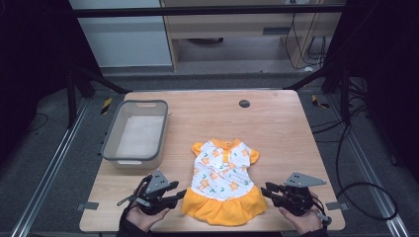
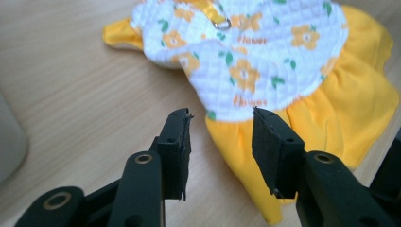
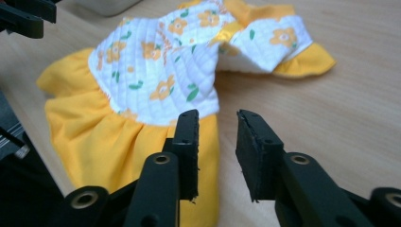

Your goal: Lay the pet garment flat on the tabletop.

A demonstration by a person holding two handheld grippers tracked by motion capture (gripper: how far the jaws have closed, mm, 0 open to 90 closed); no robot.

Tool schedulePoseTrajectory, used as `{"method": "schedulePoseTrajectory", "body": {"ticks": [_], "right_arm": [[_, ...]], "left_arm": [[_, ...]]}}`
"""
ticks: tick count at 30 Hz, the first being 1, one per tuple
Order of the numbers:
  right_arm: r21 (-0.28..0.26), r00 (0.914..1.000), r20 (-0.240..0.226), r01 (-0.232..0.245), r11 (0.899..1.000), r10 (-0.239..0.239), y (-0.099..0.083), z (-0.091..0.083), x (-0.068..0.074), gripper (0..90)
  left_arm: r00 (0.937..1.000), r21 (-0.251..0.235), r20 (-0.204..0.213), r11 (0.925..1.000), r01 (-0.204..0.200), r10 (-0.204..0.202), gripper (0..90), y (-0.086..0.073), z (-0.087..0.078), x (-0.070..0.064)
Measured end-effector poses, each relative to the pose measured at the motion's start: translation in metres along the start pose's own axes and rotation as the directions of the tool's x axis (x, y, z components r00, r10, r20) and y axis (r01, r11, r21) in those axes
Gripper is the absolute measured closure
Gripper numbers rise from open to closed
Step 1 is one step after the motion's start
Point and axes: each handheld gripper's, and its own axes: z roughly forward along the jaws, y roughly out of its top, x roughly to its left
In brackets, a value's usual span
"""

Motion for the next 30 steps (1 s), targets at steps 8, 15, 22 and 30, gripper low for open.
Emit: {"method": "schedulePoseTrajectory", "body": {"ticks": [8, 15, 22, 30], "right_arm": [[-0.005, 0.9999, 0.001, 0.015, 1.0, -0.015, 0.013, 0.025, -0.003, 82.1], [0.025, 0.9968, -0.027, 0.075, 0.997, -0.075, 0.021, 0.061, 0.005, 86.3], [0.137, 0.9958, -0.025, 0.091, 0.986, -0.088, 0.01, 0.071, 0.007, 87.2], [0.207, 0.9935, -0.03, 0.114, 0.972, -0.11, -0.001, 0.068, 0.013, 85.7]], "left_arm": [[1.0, -0.029, -0.002, 0.9996, -0.004, 0.004, 73.6, 0.019, 0.02, -0.001], [0.9983, 0.089, 0.005, 0.9943, -0.058, 0.058, 77.6, 0.021, 0.069, -0.007], [0.998, 0.181, 0.035, 0.9818, -0.059, 0.053, 77.1, 0.007, 0.08, -0.009], [0.9958, 0.187, 0.063, 0.9793, -0.077, 0.066, 76.0, 0.001, 0.079, -0.019]]}}
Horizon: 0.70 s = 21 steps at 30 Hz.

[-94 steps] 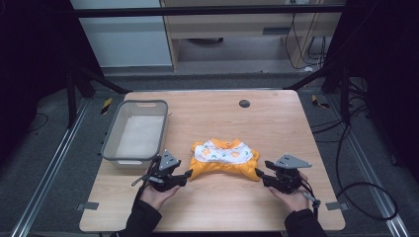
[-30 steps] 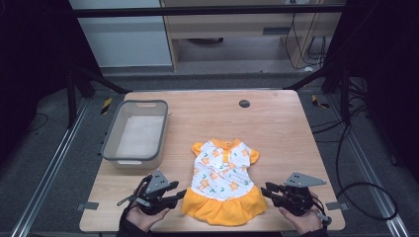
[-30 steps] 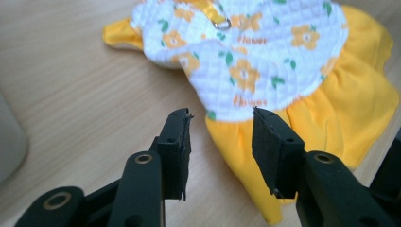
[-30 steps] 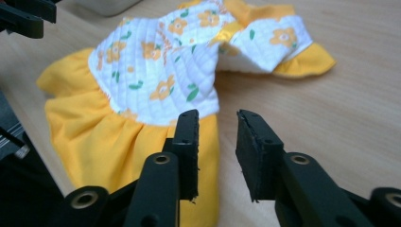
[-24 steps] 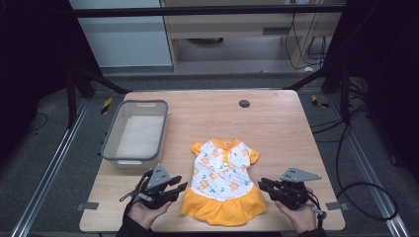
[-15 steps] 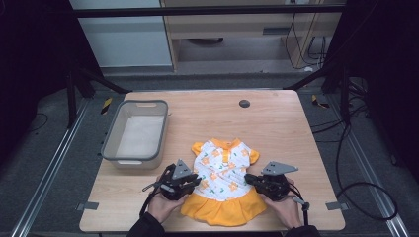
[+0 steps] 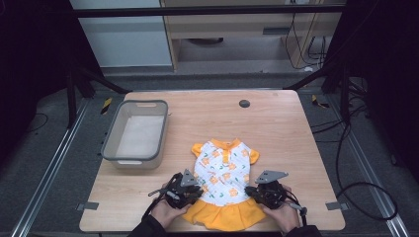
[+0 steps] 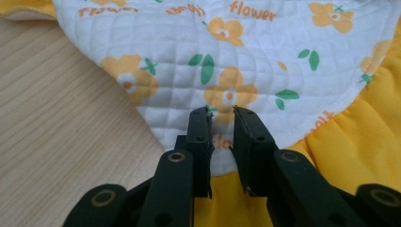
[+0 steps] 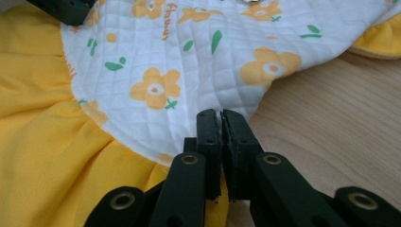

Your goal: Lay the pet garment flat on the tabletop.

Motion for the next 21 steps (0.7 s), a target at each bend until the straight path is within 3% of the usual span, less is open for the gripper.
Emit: {"method": "schedulePoseTrajectory", "body": {"ticks": [2, 5, 6, 8, 9, 12, 14, 17, 18, 20, 21], "right_arm": [[-0.007, 1.0, -0.001, 0.001, 1.0, -0.001, 0.0, -0.001, 0.0, 81.9], [-0.06, 0.9999, 0.01, -0.004, 0.998, 0.004, 0.003, -0.008, -0.004, 75.4], [-0.06, 0.9999, 0.01, -0.004, 0.998, 0.004, 0.003, -0.008, -0.004, 75.4], [-0.115, 0.9996, 0.025, -0.01, 0.993, 0.013, 0.007, -0.013, -0.009, 69.0], [-0.156, 0.9981, 0.059, -0.01, 0.988, 0.019, 0.013, -0.018, -0.016, 65.5], [-0.186, 0.9962, 0.079, -0.022, 0.982, 0.038, 0.019, -0.021, -0.023, 63.1], [-0.213, 0.9912, 0.114, -0.041, 0.976, 0.066, 0.031, -0.02, -0.035, 61.8], [-0.22, 0.9882, 0.128, -0.055, 0.974, 0.085, 0.038, -0.017, -0.044, 61.9], [-0.224, 0.9839, 0.149, -0.063, 0.972, 0.099, 0.046, -0.011, -0.053, 61.2], [-0.224, 0.9818, 0.156, -0.071, 0.972, 0.108, 0.049, -0.007, -0.057, 60.6], [-0.217, 0.9759, 0.177, -0.088, 0.972, 0.128, 0.054, 0.001, -0.066, 60.1]], "left_arm": [[1.0, -0.005, 0.0, 1.0, -0.007, 0.007, 71.4, 0.0, -0.002, -0.001], [0.9994, -0.065, -0.031, 0.9977, -0.021, 0.019, 61.0, 0.007, -0.015, 0.004], [0.9994, -0.065, -0.031, 0.9977, -0.021, 0.019, 58.4, 0.007, -0.015, 0.004], [0.998, -0.123, -0.063, 0.9924, -0.015, 0.007, 55.6, 0.016, -0.026, 0.013], [0.9958, -0.154, -0.089, 0.988, 0.003, -0.017, 52.9, 0.022, -0.032, 0.023], [0.9914, -0.183, -0.125, 0.9829, 0.015, -0.039, 49.7, 0.033, -0.035, 0.035], [0.9851, -0.197, -0.156, 0.9794, 0.042, -0.073, 49.0, 0.048, -0.03, 0.049], [0.978, -0.194, -0.195, 0.9802, 0.037, -0.075, 48.6, 0.058, -0.022, 0.057], [0.9718, -0.194, -0.22, 0.9802, 0.041, -0.084, 48.0, 0.066, -0.013, 0.065], [0.9696, -0.192, -0.225, 0.98, 0.053, -0.096, 47.6, 0.07, -0.008, 0.07], [0.9643, -0.192, -0.239, 0.979, 0.067, -0.113, 47.5, 0.074, 0.001, 0.077]]}}
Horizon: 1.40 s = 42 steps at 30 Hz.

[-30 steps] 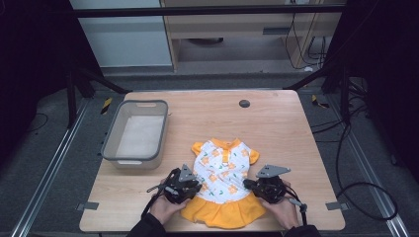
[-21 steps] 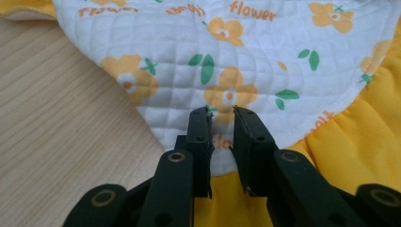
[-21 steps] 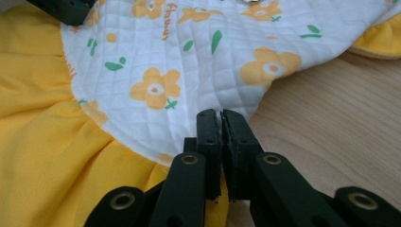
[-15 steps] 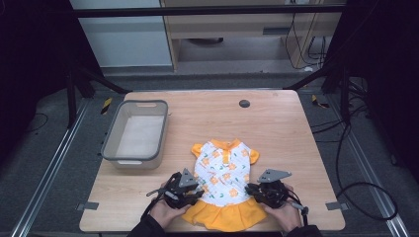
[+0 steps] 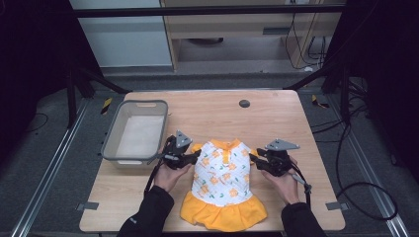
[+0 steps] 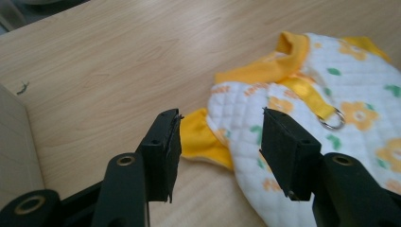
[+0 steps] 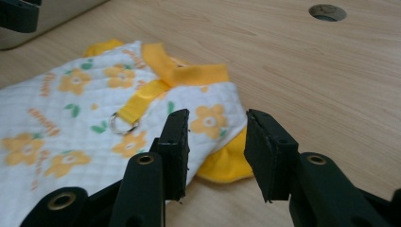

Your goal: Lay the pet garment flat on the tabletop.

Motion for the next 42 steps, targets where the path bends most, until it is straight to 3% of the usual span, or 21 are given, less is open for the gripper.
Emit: {"method": "schedulePoseTrajectory", "body": {"ticks": [3, 4, 5, 7, 8, 9, 10, 12, 15, 16, 19, 20, 22, 23, 25, 30, 31, 33, 36, 39, 42], "right_arm": [[0.018, 0.9998, 0.017, -0.011, 1.0, 0.011, 0.002, 0.011, -0.007, 58.9], [0.042, 0.9991, 0.037, -0.021, 0.999, 0.019, 0.001, 0.021, -0.014, 58.4], [0.042, 0.9991, 0.037, -0.021, 0.999, 0.019, 0.001, 0.021, -0.014, 58.4], [0.08, 0.9972, 0.064, -0.043, 0.996, 0.037, -0.003, 0.036, -0.024, 57.5], [0.094, 0.9967, 0.073, -0.044, 0.995, 0.037, -0.005, 0.04, -0.027, 57.3], [0.094, 0.9967, 0.073, -0.044, 0.995, 0.037, -0.005, 0.04, -0.027, 57.3], [0.121, 0.9961, 0.076, -0.054, 0.991, 0.045, -0.009, 0.047, -0.031, 57.3], [0.131, 0.9961, 0.075, -0.057, 0.99, 0.048, -0.012, 0.05, -0.032, 58.1], [0.129, 0.9962, 0.066, -0.064, 0.99, 0.056, -0.013, 0.051, -0.032, 60.1], [0.129, 0.9968, 0.06, -0.061, 0.99, 0.053, -0.013, 0.051, -0.031, 65.7], [0.127, 0.9967, 0.055, -0.065, 0.99, 0.059, -0.013, 0.051, -0.028, 72.1], [0.13, 0.9963, 0.051, -0.075, 0.989, 0.069, -0.012, 0.051, -0.026, 78.9], [0.129, 0.9961, 0.048, -0.079, 0.988, 0.074, -0.012, 0.051, -0.025, 81.5], [0.131, 0.9967, 0.047, -0.071, 0.989, 0.066, -0.011, 0.05, -0.024, 85.8], [0.131, 0.9969, 0.047, -0.069, 0.989, 0.064, -0.011, 0.05, -0.023, 86.4], [0.069, 0.9981, 0.044, -0.047, 0.997, 0.044, 0.0, 0.041, -0.023, 87.5], [0.038, 0.9986, 0.044, -0.032, 0.999, 0.03, 0.009, 0.038, -0.022, 87.6], [0.026, 0.9986, 0.048, -0.021, 0.999, 0.02, 0.013, 0.037, -0.022, 87.6], [-0.027, 0.9961, 0.084, 0.032, 0.999, -0.03, 0.04, 0.035, -0.02, 87.5], [-0.042, 0.9926, 0.115, 0.044, 0.998, -0.038, 0.051, 0.036, -0.02, 87.3], [-0.047, 0.9823, 0.184, 0.044, 0.998, -0.034, 0.061, 0.046, -0.025, 85.7]], "left_arm": [[0.9995, 0.008, -0.024, 0.9998, 0.02, -0.02, 45.4, 0.002, 0.014, 0.007], [0.9989, 0.017, -0.038, 0.9994, 0.029, -0.029, 45.3, 0.002, 0.026, 0.012], [0.9989, 0.017, -0.038, 0.9994, 0.029, -0.029, 45.1, 0.002, 0.026, 0.012], [0.9986, 0.041, -0.042, 0.9986, 0.033, -0.031, 44.9, -0.002, 0.039, 0.016], [0.9986, 0.08, -0.051, 0.9966, 0.017, -0.013, 44.9, -0.006, 0.048, 0.017], [0.9986, 0.08, -0.051, 0.9966, 0.017, -0.013, 44.8, -0.006, 0.048, 0.017], [0.9994, 0.121, -0.025, 0.9923, 0.028, -0.025, 44.0, -0.012, 0.059, 0.017], [0.9994, 0.114, -0.012, 0.9929, 0.034, -0.033, 45.0, -0.016, 0.062, 0.016], [0.9991, 0.098, -0.007, 0.9943, 0.041, -0.041, 47.5, -0.019, 0.062, 0.016], [0.9991, 0.091, -0.011, 0.995, 0.042, -0.041, 49.4, -0.021, 0.062, 0.015], [0.9968, 0.094, 0.014, 0.9925, 0.077, -0.079, 59.8, -0.022, 0.062, 0.015], [0.9936, 0.099, 0.032, 0.9895, 0.105, -0.109, 65.6, -0.022, 0.062, 0.014], [0.9935, 0.103, 0.028, 0.9889, 0.107, -0.11, 68.8, -0.021, 0.062, 0.012], [0.9944, 0.112, 0.024, 0.9888, 0.099, -0.103, 78.2, -0.02, 0.062, 0.009], [0.9956, 0.118, 0.016, 0.989, 0.09, -0.092, 82.3, -0.019, 0.062, 0.008], [0.9904, 0.061, 0.013, 0.9888, 0.136, -0.137, 87.0, -0.014, 0.051, 0.016], [0.9905, 0.022, 0.002, 0.9902, 0.138, -0.138, 87.2, -0.009, 0.044, 0.02], [0.993, 0.009, -0.013, 0.9931, 0.117, -0.117, 87.3, -0.003, 0.039, 0.021], [0.9937, -0.041, -0.082, 0.9965, 0.073, -0.076, 87.3, 0.019, 0.027, 0.025], [0.9898, -0.056, -0.114, 0.9952, 0.08, -0.086, 87.2, 0.025, 0.026, 0.03], [0.9821, -0.046, -0.142, 0.9918, 0.119, -0.124, 85.6, 0.029, 0.037, 0.037]]}}
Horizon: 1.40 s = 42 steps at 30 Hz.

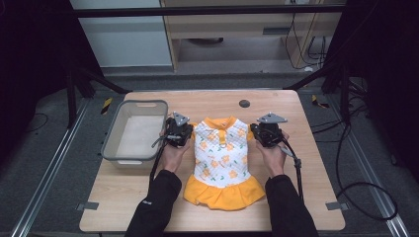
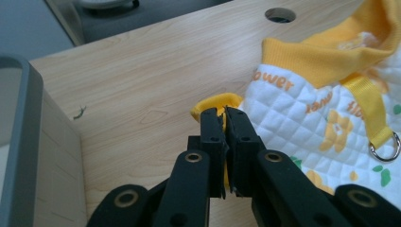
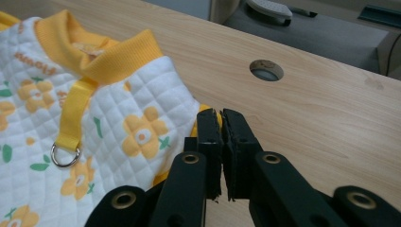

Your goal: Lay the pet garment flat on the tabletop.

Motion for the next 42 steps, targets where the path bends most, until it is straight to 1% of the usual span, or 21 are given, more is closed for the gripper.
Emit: {"method": "schedulePoseTrajectory", "body": {"ticks": [2, 3, 5, 8, 11, 12, 13, 14, 16, 17, 18, 19, 21, 24, 26, 27, 32, 37, 38, 41, 42], "right_arm": [[0.012, 1.0, 0.006, 0.002, 1.0, -0.002, 0.0, 0.005, 0.0, 84.3], [0.029, 0.9996, 0.026, 0.011, 1.0, -0.012, 0.0, 0.01, 0.0, 81.7], [0.026, 0.9996, 0.028, 0.006, 1.0, -0.006, -0.001, 0.013, 0.001, 77.3], [-0.004, 0.9999, -0.009, 0.01, 1.0, -0.01, 0.001, 0.002, 0.002, 76.2], [-0.016, 0.9989, -0.046, -0.002, 1.0, 0.001, 0.002, -0.008, 0.002, 81.0], [-0.02, 0.997, -0.076, -0.017, 1.0, 0.016, 0.002, -0.019, 0.002, 86.4], [-0.022, 0.995, -0.096, -0.03, 0.999, 0.028, 0.0, -0.025, 0.003, 89.0], [-0.023, 0.9924, -0.117, -0.04, 0.999, 0.037, -0.002, -0.03, 0.004, 90.0], [-0.029, 0.99, -0.136, -0.042, 0.999, 0.038, -0.005, -0.037, 0.006, 90.0], [-0.027, 0.9885, -0.147, -0.041, 0.999, 0.036, -0.007, -0.04, 0.008, 90.0], [-0.021, 0.9836, -0.179, -0.031, 0.999, 0.027, -0.014, -0.047, 0.013, 90.0], [-0.021, 0.9836, -0.179, -0.031, 0.999, 0.027, -0.014, -0.047, 0.013, 90.0], [0.001, 0.9744, -0.225, -0.002, 1.0, 0.002, -0.028, -0.051, 0.024, 90.0], [0.024, 0.9704, -0.241, 0.016, 1.0, -0.01, -0.038, -0.048, 0.032, 90.0], [0.053, 0.9662, -0.257, 0.034, 0.998, -0.019, -0.052, -0.036, 0.039, 90.0], [0.072, 0.9662, -0.258, 0.029, 0.997, -0.009, -0.057, -0.031, 0.041, 90.0], [0.138, 0.9702, -0.239, 0.076, 0.987, -0.042, -0.068, -0.015, 0.045, 88.3], [0.16, 0.976, -0.21, 0.093, 0.983, -0.058, -0.074, -0.007, 0.047, 88.5], [0.165, 0.9781, -0.202, 0.084, 0.983, -0.049, -0.074, -0.006, 0.046, 88.5], [0.163, 0.9795, -0.194, 0.086, 0.983, -0.054, -0.073, -0.007, 0.046, 88.5], [0.144, 0.9785, -0.199, 0.083, 0.986, -0.053, -0.071, -0.013, 0.045, 88.7]], "left_arm": [[0.9998, 0.012, -0.019, 0.9999, -0.009, 0.009, 83.7, -0.001, 0.005, -0.001], [0.9996, 0.02, -0.026, 0.9997, -0.009, 0.01, 77.7, -0.001, 0.007, -0.001], [1.0, 0.026, -0.005, 0.9997, -0.003, 0.003, 71.6, -0.002, 0.007, -0.002], [0.9995, -0.002, 0.031, 0.9999, -0.011, 0.011, 68.9, -0.001, -0.005, -0.002], [0.9979, -0.01, 0.065, 0.9999, -0.007, 0.008, 70.2, 0.001, -0.014, -0.004], [0.9944, -0.018, 0.104, 0.9997, -0.018, 0.02, 70.9, 0.001, -0.023, -0.008], [0.9944, -0.018, 0.104, 0.9997, -0.018, 0.02, 71.8, 0.001, -0.023, -0.008], [0.9872, -0.022, 0.153, 0.9989, -0.041, 0.044, 73.8, -0.002, -0.033, -0.015], [0.9843, -0.021, 0.168, 0.9985, -0.051, 0.054, 77.9, -0.004, -0.035, -0.018], [0.9802, -0.015, 0.185, 0.9974, -0.07, 0.072, 77.9, -0.007, -0.038, -0.023], [0.9714, 0.004, 0.208, 0.9931, -0.117, 0.114, 80.9, -0.016, -0.042, -0.034], [0.9714, 0.004, 0.208, 0.9931, -0.117, 0.114, 81.9, -0.016, -0.042, -0.034], [0.9637, 0.033, 0.225, 0.9873, -0.155, 0.144, 82.5, -0.026, -0.041, -0.043], [0.9574, 0.076, 0.233, 0.9782, -0.193, 0.171, 82.4, -0.039, -0.033, -0.052], [0.9587, 0.108, 0.239, 0.9769, -0.184, 0.154, 81.3, -0.049, -0.023, -0.053], [0.9587, 0.108, 0.239, 0.9769, -0.184, 0.154, 81.1, -0.049, -0.023, -0.053], [0.9567, 0.175, 0.265, 0.9696, -0.171, 0.121, 79.8, -0.064, -0.009, -0.046], [0.956, 0.174, 0.265, 0.9689, -0.176, 0.126, 78.9, -0.065, -0.009, -0.046], [0.9587, 0.17, 0.251, 0.969, -0.179, 0.133, 77.9, -0.064, -0.009, -0.047], [0.9602, 0.159, 0.244, 0.9712, -0.178, 0.136, 73.8, -0.064, -0.011, -0.047], [0.9588, 0.14, 0.255, 0.9764, -0.164, 0.125, 72.4, -0.062, -0.019, -0.046]]}}
